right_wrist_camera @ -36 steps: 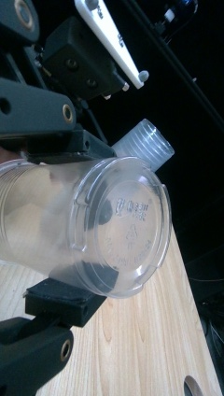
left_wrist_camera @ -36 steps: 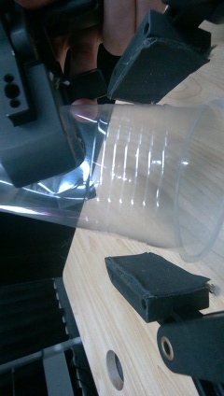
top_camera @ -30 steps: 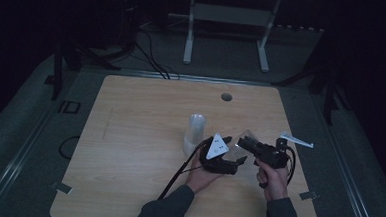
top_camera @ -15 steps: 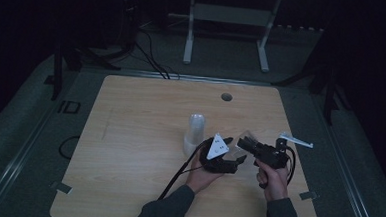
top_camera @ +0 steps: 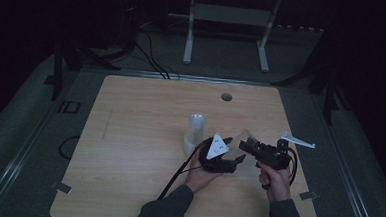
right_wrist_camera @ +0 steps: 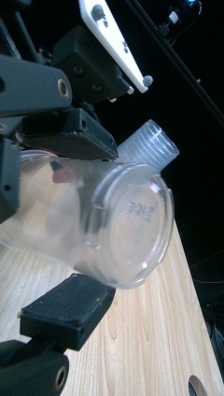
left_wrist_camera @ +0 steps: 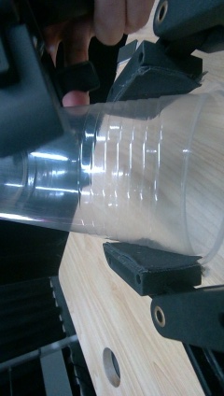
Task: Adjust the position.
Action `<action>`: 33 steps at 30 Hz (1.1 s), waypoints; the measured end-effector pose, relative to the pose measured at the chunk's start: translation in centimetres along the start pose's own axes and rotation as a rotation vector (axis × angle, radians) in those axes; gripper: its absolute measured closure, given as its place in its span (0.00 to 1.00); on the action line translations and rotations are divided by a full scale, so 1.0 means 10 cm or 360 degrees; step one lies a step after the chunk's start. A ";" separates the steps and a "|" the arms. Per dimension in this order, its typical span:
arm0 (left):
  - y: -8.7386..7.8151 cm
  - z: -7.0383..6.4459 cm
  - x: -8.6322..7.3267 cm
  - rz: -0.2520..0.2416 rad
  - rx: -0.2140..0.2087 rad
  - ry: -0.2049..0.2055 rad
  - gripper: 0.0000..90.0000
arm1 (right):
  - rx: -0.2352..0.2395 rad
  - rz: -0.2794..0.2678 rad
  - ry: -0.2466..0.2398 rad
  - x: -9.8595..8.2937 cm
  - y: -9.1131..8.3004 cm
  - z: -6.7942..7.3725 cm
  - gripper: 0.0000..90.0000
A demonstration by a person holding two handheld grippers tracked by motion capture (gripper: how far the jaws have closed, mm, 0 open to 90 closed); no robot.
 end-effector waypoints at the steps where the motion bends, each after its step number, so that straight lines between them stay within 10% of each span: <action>1: -0.01 0.01 0.00 0.0003 0.0005 -0.0003 0.32 | 0.0000 0.0003 -0.0002 0.00 0.00 0.00 0.35; 20: -0.08 0.07 0.02 0.0033 0.0051 0.0020 0.32 | -0.0081 0.0023 -0.0048 -0.03 -0.17 -0.14 0.38; 33: -0.14 0.10 0.02 0.0070 0.0049 0.0035 0.32 | -0.0250 0.0103 -0.0232 -0.07 -0.21 -0.18 0.46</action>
Point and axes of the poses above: each handheld gripper's, and its own axes: y roughly forward along the jaws, x roughly out of its top, z roughly to its left, the point moved 6 cm from there along y, roughly forward along the jaws, and after that the axes turned 10 degrees about -x, right-handed, at the moved point
